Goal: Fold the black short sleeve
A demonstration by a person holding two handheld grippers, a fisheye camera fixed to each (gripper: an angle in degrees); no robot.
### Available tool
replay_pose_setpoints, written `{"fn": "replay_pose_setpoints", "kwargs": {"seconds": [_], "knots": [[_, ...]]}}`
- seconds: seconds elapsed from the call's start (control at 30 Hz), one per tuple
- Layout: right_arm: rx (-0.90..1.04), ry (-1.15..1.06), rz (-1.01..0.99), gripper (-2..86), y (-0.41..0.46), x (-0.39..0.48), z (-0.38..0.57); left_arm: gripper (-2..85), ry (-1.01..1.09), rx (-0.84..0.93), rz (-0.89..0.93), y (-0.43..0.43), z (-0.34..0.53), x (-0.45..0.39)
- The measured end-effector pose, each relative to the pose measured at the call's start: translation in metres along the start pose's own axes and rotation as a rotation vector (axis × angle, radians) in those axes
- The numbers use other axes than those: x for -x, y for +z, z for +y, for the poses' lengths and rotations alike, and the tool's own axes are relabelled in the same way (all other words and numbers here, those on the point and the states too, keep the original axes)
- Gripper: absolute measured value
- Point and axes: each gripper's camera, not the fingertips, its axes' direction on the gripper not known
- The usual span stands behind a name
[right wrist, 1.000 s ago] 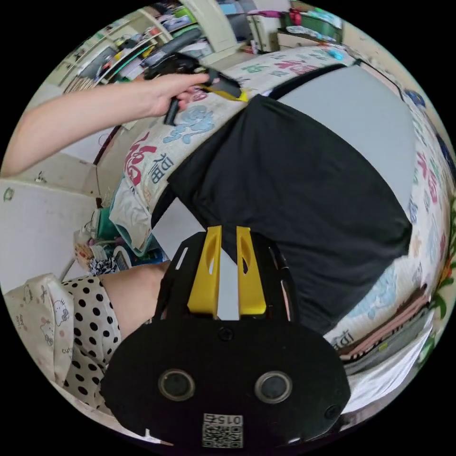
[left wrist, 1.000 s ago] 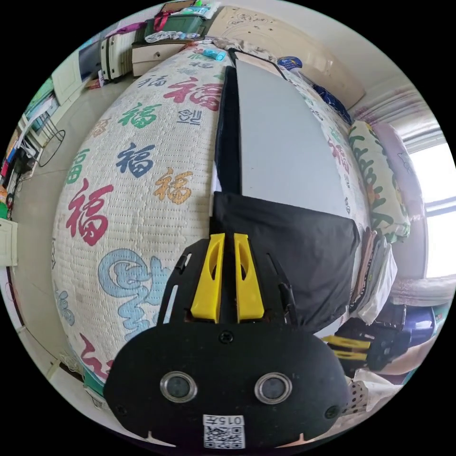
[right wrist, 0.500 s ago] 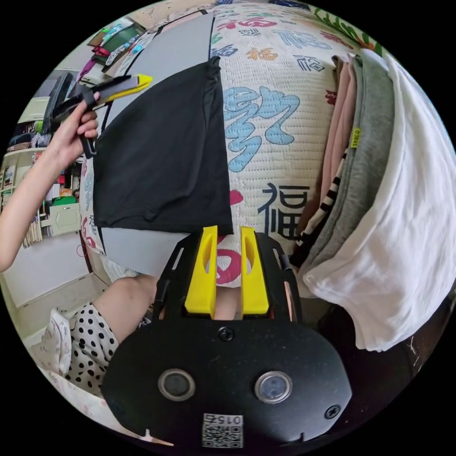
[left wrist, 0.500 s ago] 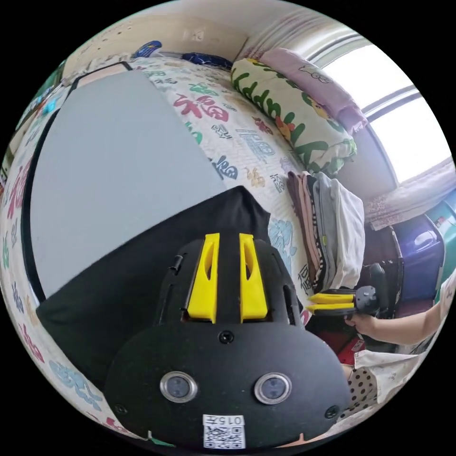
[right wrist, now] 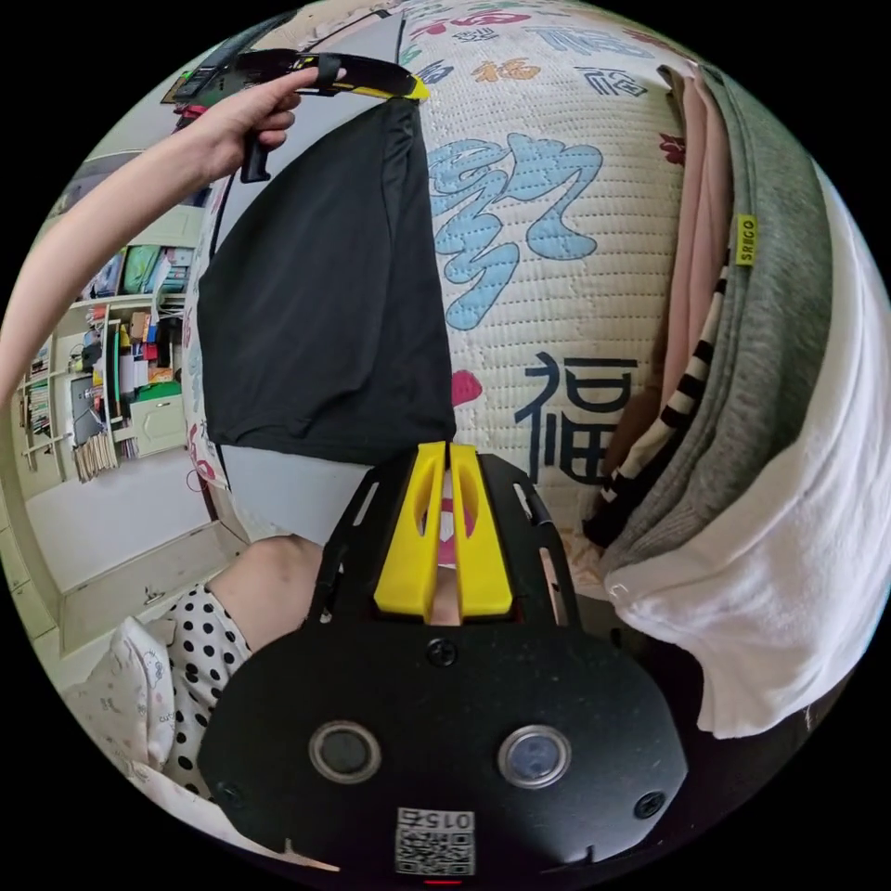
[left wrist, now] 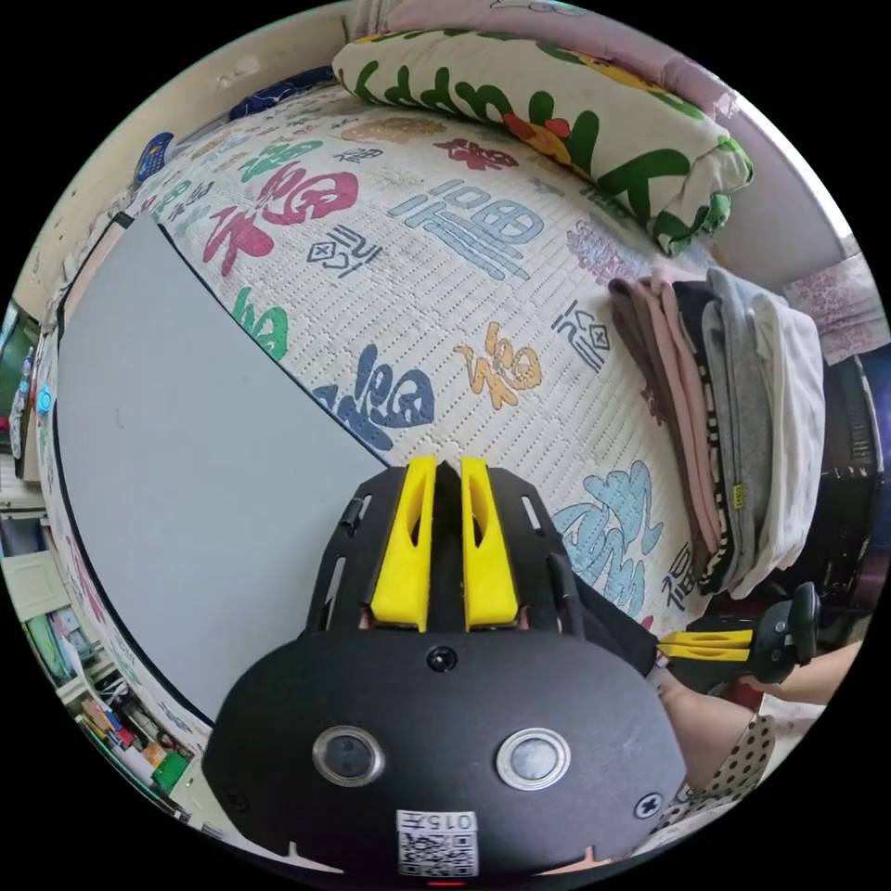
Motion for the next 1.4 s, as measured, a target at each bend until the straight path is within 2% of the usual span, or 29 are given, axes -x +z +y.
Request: {"fn": "replay_pose_setpoints", "kwargs": {"seconds": [0.07,0.2,0.47,0.63,0.83,1.0,1.07,1.1,1.17,1.27,1.4], "knots": [[-0.007,-0.017,-0.022,0.4,-0.015,-0.005,0.009,0.6,0.018,0.011,-0.04,0.002,0.012,0.012],[-0.064,-0.045,-0.036,0.0,-0.056,-0.018,0.034,-0.4,0.017,-0.051,-0.008,-0.017,0.026,0.034],[-0.17,-0.036,0.132,-0.2,-0.175,-0.025,0.11,-0.6,0.009,-0.389,0.394,-0.12,0.049,0.09],[-0.229,-0.199,0.057,-0.1,-0.201,0.037,0.141,-0.6,-0.025,-0.57,0.547,-0.196,0.118,0.149],[-0.159,-0.421,-0.153,-0.2,-0.103,0.123,0.134,-0.7,-0.197,-0.625,0.527,-0.24,0.259,0.271],[-0.05,-0.561,-0.09,-0.2,0.021,0.169,0.108,-0.3,-0.349,-0.47,0.41,-0.193,0.335,0.358],[0.071,-0.566,-0.021,-0.2,0.08,0.173,0.089,0.9,-0.465,-0.452,0.399,-0.172,0.359,0.389],[0.094,-0.558,-0.008,-0.2,0.091,0.171,0.086,1.3,-0.491,-0.451,0.405,-0.17,0.363,0.394],[0.142,-0.531,0.006,-0.2,0.114,0.163,0.076,8.0,-0.553,-0.467,0.447,-0.169,0.37,0.403],[0.144,-0.553,0.013,-0.2,0.121,0.158,0.075,12.9,-0.545,-0.434,0.471,-0.168,0.355,0.39],[0.149,-0.572,0.048,-0.1,0.13,0.153,0.077,10.7,-0.533,-0.369,0.467,-0.154,0.324,0.371]]}}
